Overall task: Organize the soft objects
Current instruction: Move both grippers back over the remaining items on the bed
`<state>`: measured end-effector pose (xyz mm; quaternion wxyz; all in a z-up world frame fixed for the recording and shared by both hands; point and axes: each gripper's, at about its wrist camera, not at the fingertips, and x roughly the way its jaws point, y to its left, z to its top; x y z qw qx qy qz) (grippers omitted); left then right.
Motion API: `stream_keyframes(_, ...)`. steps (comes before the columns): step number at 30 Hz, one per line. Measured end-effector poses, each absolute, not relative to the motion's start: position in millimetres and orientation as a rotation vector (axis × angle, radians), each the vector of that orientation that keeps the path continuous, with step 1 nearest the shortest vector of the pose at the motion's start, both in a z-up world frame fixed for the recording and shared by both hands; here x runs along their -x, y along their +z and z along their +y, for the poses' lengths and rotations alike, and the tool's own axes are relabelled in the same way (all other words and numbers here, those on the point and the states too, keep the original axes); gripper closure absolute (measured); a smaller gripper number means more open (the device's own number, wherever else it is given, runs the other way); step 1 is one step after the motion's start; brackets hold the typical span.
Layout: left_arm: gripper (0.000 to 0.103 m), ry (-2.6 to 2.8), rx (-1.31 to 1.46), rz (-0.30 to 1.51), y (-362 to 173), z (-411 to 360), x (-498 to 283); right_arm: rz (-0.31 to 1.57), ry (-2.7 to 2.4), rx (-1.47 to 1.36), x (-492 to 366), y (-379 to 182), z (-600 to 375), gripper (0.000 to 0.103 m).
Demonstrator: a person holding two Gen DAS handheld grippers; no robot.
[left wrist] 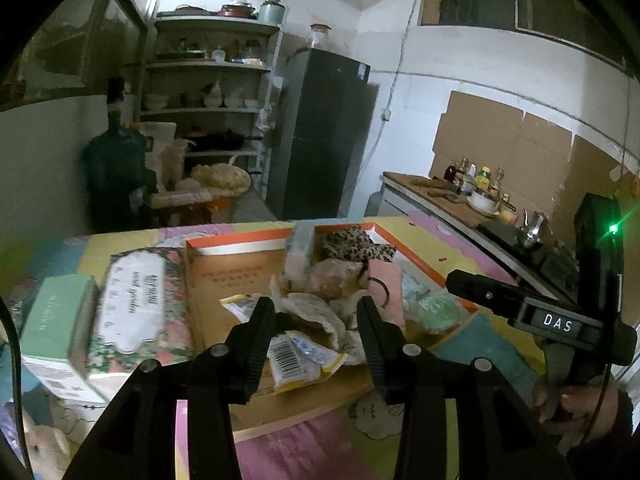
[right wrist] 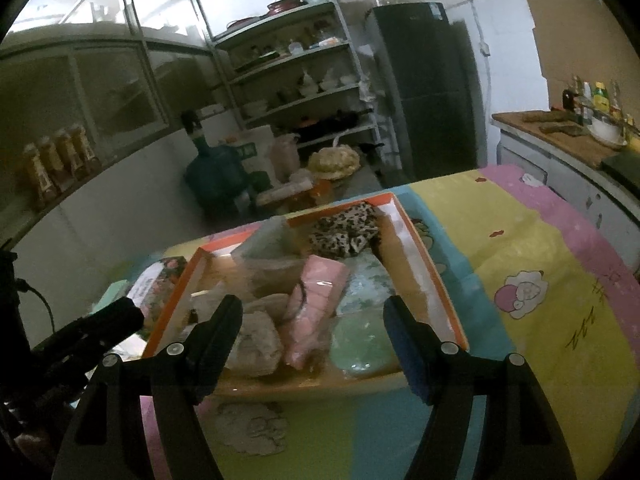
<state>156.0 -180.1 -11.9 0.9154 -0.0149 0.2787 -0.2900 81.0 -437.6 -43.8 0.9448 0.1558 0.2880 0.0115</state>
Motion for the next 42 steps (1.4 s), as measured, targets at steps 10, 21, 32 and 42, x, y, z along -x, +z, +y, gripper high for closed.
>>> stream_keyframes(10,0.059,-0.551,0.063,0.550,-5.1,-142.5,-143.9,0.562,0.049,-0.287,-69.5,-27.3,-410.5,0.029)
stream_keyframes(21,0.059,-0.493,0.087,0.534,-0.6,-104.6,-133.7,0.559,0.105,-0.254,-67.7,-17.9,-373.5,0.029)
stream_keyframes(32,0.059,-0.429,0.124,0.509,2.8,-59.3,-121.8,0.552,0.201,-0.204,-69.0,-6.0,-319.2,0.029)
stream_keyframes(42,0.059,-0.342,0.141,0.495,0.8,-8.1,-107.7,0.576,0.314,-0.148,-75.8,-4.1,-263.7,0.029)
